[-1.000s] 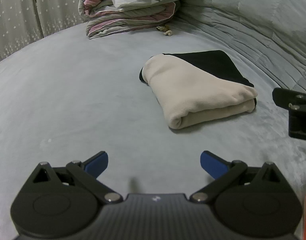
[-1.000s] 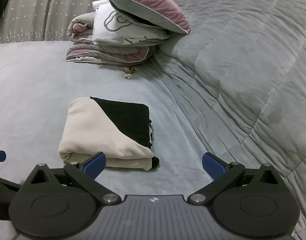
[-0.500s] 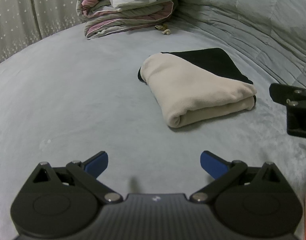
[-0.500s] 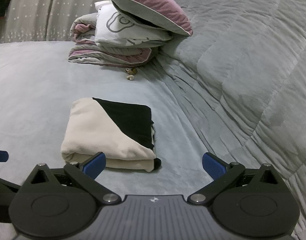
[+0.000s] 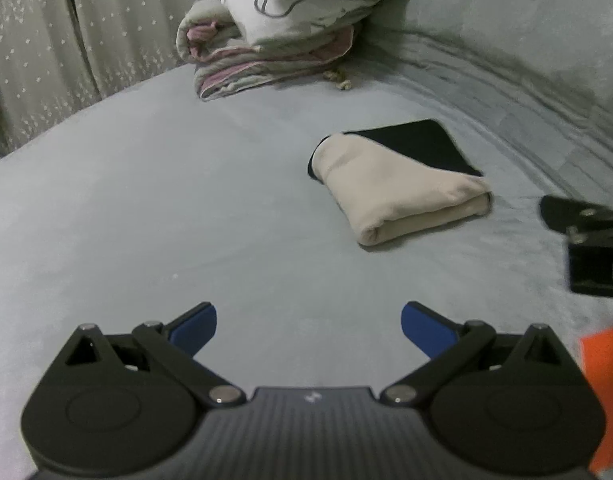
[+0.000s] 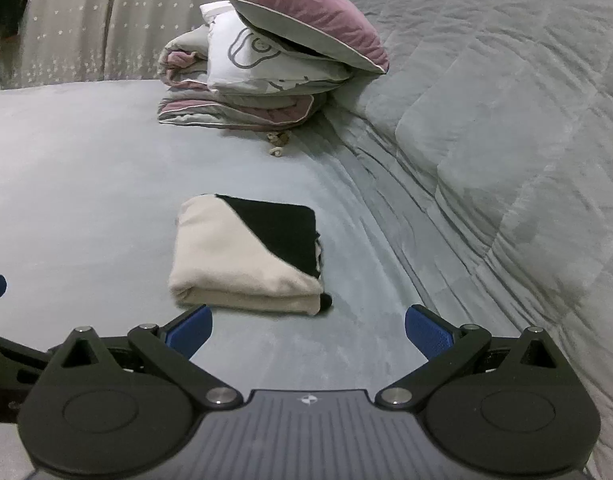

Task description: Fold clothes

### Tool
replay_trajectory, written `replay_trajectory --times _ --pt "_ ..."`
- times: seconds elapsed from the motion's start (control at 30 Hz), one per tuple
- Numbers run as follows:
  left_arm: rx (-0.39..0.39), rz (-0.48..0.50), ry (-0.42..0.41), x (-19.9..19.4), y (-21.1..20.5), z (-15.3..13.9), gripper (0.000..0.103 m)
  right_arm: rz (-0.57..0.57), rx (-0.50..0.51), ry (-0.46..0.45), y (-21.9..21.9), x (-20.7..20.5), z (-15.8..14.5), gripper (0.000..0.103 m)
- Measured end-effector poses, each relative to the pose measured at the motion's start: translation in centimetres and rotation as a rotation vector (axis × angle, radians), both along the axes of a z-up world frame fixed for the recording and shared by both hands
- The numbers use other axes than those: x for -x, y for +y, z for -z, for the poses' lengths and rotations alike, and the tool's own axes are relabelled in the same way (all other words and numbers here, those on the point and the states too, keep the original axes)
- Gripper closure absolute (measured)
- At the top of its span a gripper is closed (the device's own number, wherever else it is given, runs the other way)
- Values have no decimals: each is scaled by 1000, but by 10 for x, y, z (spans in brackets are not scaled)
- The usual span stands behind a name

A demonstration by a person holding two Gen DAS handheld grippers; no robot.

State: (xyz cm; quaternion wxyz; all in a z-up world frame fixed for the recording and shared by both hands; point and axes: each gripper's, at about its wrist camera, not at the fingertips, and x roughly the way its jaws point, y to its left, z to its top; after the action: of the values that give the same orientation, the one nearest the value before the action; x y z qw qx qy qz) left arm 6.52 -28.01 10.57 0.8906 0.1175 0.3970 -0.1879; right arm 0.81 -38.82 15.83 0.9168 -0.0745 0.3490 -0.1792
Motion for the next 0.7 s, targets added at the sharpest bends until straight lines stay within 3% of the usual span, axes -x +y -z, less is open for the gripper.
replay_trajectory --times 0.33,0.53,0.7 --pt "105 -22 13 72 61 -63 0 -4 -70 -16 44 73 -51 0" --pt "124 -12 54 94 81 -64 0 39 -84 -52 59 105 -50 0" --pt "120 -41 50 96 87 -63 0 34 -82 -79 60 108 -53 0"
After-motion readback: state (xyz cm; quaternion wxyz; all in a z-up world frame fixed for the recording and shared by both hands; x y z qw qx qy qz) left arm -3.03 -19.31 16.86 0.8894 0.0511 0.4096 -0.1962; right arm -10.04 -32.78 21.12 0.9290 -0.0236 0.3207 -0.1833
